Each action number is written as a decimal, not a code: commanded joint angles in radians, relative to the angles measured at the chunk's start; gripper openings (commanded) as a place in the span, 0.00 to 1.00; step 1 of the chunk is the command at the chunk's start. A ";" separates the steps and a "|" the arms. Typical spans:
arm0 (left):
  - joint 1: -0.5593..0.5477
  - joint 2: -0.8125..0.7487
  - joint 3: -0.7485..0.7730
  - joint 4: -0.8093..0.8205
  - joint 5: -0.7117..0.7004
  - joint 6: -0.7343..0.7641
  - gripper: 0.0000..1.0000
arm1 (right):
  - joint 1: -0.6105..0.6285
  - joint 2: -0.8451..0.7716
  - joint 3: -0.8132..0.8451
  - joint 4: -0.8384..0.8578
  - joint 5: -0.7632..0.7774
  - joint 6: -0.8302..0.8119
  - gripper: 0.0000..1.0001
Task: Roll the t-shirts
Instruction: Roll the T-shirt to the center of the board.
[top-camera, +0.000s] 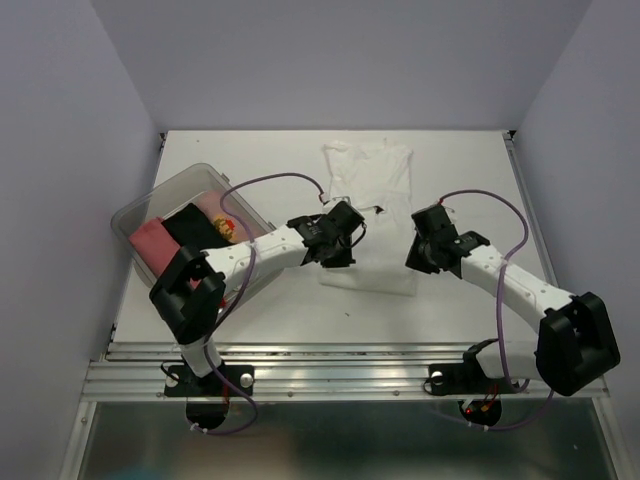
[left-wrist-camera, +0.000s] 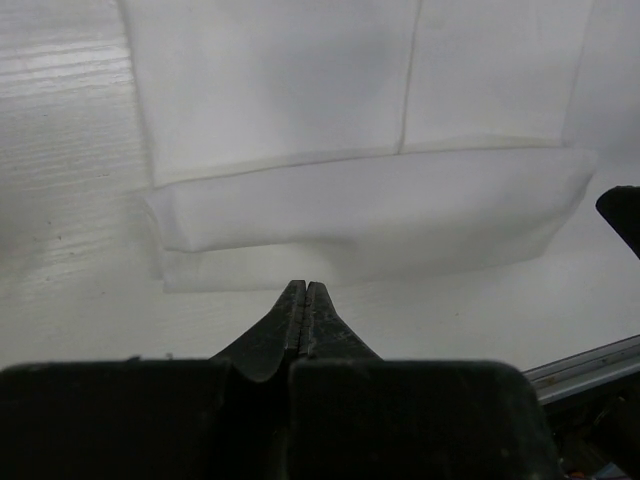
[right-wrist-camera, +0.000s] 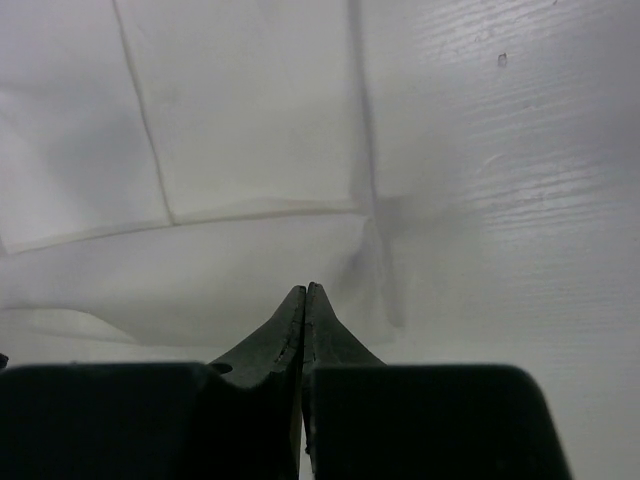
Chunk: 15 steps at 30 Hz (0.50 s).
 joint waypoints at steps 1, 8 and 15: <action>0.003 0.056 0.009 0.029 0.021 0.042 0.00 | 0.008 0.038 -0.004 0.039 -0.048 -0.017 0.01; 0.029 0.134 0.038 0.007 -0.013 0.091 0.00 | 0.008 0.144 -0.007 0.098 -0.007 -0.023 0.01; 0.067 0.151 0.049 -0.005 -0.065 0.114 0.00 | 0.008 0.207 -0.037 0.127 0.071 -0.017 0.01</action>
